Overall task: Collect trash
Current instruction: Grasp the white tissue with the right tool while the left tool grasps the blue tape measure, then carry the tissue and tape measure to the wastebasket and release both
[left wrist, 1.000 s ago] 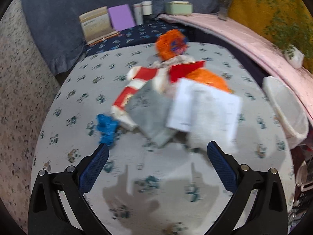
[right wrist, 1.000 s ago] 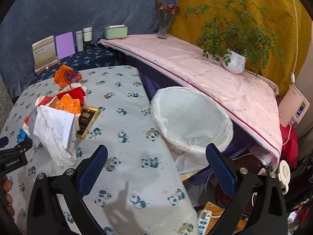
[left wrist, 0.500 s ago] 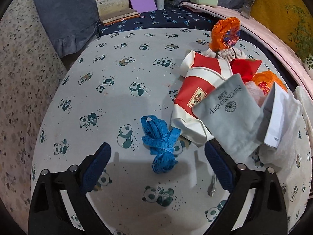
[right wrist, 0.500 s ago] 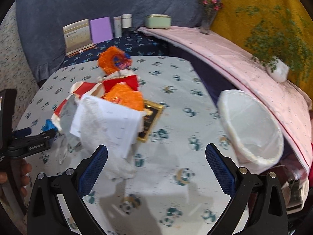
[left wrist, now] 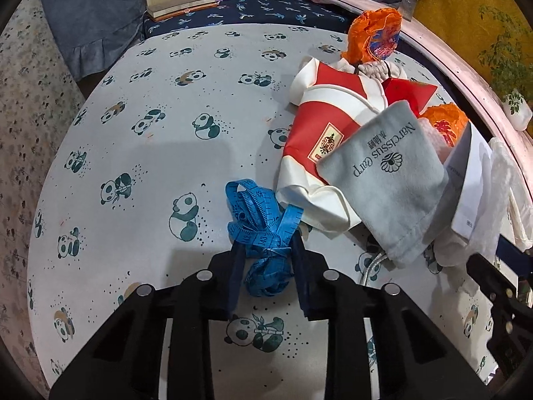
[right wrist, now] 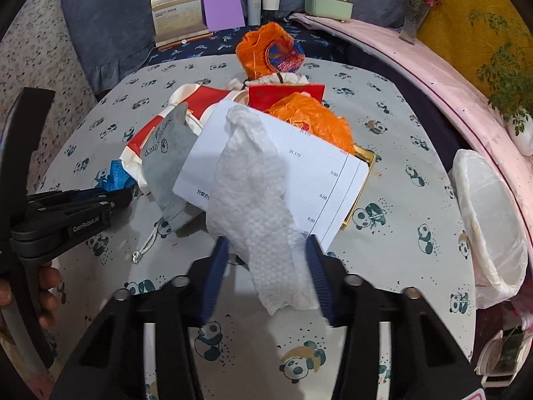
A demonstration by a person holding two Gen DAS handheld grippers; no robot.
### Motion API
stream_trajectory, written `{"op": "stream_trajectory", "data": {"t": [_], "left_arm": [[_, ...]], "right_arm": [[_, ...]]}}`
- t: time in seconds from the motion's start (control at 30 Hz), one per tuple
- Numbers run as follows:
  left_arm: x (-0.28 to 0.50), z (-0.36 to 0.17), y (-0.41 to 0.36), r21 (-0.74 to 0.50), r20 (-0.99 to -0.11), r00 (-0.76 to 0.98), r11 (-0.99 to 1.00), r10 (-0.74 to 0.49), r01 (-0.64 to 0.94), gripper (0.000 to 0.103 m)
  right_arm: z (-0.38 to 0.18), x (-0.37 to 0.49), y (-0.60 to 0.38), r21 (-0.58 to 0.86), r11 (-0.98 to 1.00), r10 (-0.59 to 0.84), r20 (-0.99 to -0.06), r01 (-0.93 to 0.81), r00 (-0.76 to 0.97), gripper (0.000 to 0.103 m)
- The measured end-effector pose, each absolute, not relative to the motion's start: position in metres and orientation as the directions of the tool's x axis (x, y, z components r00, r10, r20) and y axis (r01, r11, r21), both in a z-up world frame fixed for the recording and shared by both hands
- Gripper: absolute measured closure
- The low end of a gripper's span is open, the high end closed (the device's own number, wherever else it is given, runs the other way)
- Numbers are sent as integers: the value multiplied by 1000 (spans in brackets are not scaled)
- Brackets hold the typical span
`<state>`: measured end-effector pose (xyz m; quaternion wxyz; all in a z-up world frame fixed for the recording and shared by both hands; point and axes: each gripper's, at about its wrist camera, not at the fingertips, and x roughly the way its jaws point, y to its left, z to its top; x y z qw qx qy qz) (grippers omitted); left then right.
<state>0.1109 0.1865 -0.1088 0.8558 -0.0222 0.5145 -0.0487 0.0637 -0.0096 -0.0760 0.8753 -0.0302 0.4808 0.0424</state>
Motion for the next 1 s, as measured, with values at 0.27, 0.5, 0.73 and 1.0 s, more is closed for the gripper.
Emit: {"op": "stream_trajectory", "data": {"t": [0.27,0.5,0.73,1.0], "left_arm": [[92,-92,184,-107,-863,491,993,-120,54,79],[69,-63,170,-129,-833,530,987,-158,93,79],[50,-35,145,-144,-803,559,977,-208,158,79],[38,-11,106,-166,-778,558,951,-290,262,79]], "right_arm": [[-55,52,-19,17,995,69,-819,-96,570,99],[-19,39,-37,19,998,57,-756,-65,652,100],[13,26,-67,28,1000,19,-693,1,721,100],[34,12,-110,52,994,-39,-644,95,764,100]]}}
